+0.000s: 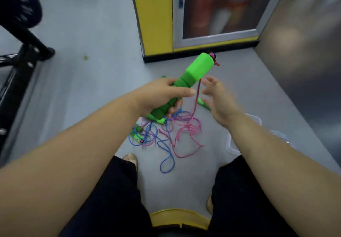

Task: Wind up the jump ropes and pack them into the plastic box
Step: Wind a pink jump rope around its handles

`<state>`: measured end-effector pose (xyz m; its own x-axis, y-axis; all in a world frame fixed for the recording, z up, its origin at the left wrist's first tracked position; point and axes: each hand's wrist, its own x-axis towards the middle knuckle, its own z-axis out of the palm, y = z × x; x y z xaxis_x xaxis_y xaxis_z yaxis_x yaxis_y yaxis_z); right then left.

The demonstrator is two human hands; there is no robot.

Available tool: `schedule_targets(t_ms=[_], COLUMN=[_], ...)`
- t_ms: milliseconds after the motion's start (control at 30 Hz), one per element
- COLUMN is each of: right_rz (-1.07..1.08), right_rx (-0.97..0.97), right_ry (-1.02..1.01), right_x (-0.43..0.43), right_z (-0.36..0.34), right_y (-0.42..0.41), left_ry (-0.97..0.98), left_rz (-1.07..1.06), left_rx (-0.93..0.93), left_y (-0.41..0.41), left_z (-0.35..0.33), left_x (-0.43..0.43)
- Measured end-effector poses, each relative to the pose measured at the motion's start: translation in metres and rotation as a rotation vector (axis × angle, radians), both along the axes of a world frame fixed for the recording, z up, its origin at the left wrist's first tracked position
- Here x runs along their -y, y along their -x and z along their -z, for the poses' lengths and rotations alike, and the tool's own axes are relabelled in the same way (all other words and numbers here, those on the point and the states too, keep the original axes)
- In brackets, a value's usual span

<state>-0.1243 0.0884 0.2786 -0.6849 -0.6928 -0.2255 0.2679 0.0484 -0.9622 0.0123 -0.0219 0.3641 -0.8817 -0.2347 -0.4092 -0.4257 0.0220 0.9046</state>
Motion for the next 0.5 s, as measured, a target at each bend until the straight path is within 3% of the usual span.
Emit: schedule_targets(t_ms=[67, 133, 200, 267, 400, 500], right_rz=[-0.272, -0.441, -0.448, -0.326, 0.042, 0.102], right_rx=[-0.085, -0.234, -0.468, -0.45, -0.105, 0.02], right_ry=[-0.023, -0.208, -0.468, -0.614, -0.354, -0.114], right_x=[0.002, 0.003, -0.003, -0.013, -0.015, -0.007], right_z=[-0.014, -0.022, -0.024, -0.023, -0.06, -0.12], right_y=[-0.016, -0.031, -0.036, -0.034, -0.025, -0.022], left_ry=[-0.055, -0.102, -0.127, -0.127, -0.024, -0.057], left_rz=[0.013, -0.013, -0.09, -0.218, -0.354, -0.385], left_rx=[-0.071, -0.164, -0.248, -0.24, 0.026, 0.074], left_y=[-0.012, -0.021, -0.03, -0.04, -0.061, -0.063], left_z=[-0.034, -0.06, -0.078, -0.081, -0.042, -0.015], left_x=[-0.004, -0.005, -0.003, 0.002, 0.006, -0.004])
